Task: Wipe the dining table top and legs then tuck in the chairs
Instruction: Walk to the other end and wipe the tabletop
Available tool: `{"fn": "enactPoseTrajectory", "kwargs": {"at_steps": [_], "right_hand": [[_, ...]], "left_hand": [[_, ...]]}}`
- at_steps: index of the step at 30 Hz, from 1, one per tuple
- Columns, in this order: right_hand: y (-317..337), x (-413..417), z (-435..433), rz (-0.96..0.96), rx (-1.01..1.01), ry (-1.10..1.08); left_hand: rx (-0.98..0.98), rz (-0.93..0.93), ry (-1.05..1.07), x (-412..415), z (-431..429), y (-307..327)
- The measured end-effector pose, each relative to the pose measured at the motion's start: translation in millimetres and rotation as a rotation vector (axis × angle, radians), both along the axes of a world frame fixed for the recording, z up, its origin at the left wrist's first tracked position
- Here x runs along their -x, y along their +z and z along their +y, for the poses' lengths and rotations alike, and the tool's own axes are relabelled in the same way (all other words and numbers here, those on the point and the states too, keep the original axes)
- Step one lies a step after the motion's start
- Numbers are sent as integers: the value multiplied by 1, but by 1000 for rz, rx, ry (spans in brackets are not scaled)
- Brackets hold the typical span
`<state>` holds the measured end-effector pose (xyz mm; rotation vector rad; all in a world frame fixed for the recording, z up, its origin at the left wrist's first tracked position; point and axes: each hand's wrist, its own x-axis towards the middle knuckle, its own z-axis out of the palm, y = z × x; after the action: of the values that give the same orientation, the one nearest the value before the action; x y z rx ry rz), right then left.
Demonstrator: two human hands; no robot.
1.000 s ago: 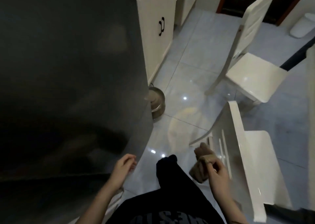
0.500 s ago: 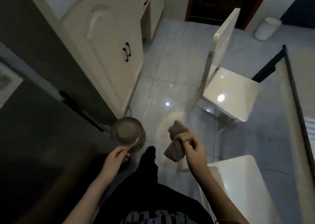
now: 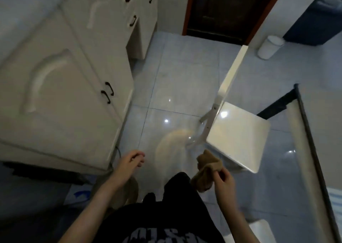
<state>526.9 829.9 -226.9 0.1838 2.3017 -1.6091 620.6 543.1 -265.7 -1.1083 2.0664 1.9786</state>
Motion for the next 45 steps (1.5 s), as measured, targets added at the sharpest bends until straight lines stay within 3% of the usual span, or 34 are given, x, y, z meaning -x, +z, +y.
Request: {"fn": "enactPoseTrajectory", "kwargs": {"at_steps": [8, 13, 21, 32, 38, 45], "right_hand": [[-23, 178, -28, -45, -44, 71], [-7, 266, -98, 1, -9, 230], [2, 356, -219, -32, 173, 273], [-5, 494, -301, -19, 84, -235], [-17, 545, -294, -44, -44, -485], [-50, 647, -278, -83, -61, -652]], "left_hand": [[19, -3, 63, 163, -31, 5], [39, -98, 156, 202, -72, 0], [76, -189, 328, 270, -163, -7], [153, -107, -184, 527, -337, 0], [103, -5, -406, 673, -347, 10], [99, -39, -543, 819, -330, -16]]}}
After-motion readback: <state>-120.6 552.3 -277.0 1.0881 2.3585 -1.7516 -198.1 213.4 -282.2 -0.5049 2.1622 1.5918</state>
